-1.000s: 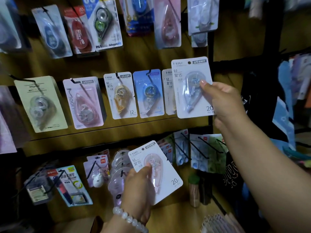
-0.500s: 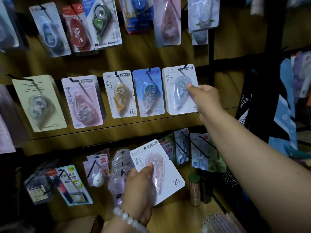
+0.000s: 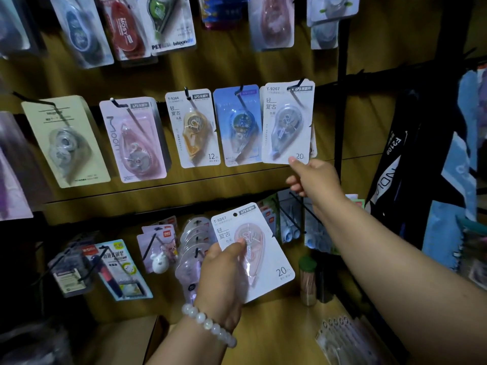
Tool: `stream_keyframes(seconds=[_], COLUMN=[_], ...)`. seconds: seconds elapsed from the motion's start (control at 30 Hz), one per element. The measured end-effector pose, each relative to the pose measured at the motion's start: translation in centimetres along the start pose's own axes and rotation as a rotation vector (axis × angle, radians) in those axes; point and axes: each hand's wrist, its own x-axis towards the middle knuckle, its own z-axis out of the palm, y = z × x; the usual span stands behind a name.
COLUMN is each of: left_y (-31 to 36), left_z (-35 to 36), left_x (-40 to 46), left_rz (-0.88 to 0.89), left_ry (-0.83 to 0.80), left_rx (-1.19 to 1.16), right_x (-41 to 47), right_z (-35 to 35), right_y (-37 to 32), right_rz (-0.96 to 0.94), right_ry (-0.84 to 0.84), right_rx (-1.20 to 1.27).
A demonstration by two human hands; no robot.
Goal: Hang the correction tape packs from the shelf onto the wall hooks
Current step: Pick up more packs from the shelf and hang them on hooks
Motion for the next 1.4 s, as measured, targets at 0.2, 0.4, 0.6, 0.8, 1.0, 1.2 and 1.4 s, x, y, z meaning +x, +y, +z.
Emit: stream_keyframes(seconds=[0.2,0.4,0.6,0.8,1.0,1.2,1.4], left_y=[0.2,0.2,1.0,2.3,3.1,2.8,2.5], left_z=[0.5,0.8,0.1,-1.3,-1.2,-0.8,-0.7], left_x=[-0.2,-0.4,-0.7,-0.1,-0.6,-0.9,-0.9], left_rz=[0.031,0.135,0.236,0.469,0.548,0.556,0.561], left_ry=[0.006,0.02,0.065,0.117,0.131,0.109,0.093], left_rx=[0.019,0.093,0.414,0.948,1.159,1.243,1.246], right_x=[-7.9,-10.9,-10.0,-7.9,-4.3,-1.5,0.0], right_z=[0.2,0.2,-1.3,-3.2,-4.7,-4.8,-4.1], right_y=[3.2,3.7,2.8,-0.2,-5.3,-7.9,-6.8], right_rz=[0.152,0.19,0.124,-0.061,-0.286,-0.374,-0.393], right_ry=[-0.287,-0.414,-0.271,-0.164,-0.045,0.021,0.003], right_rx=[-0.132,0.03,0.045,0.158,0.266,0.272,0.192])
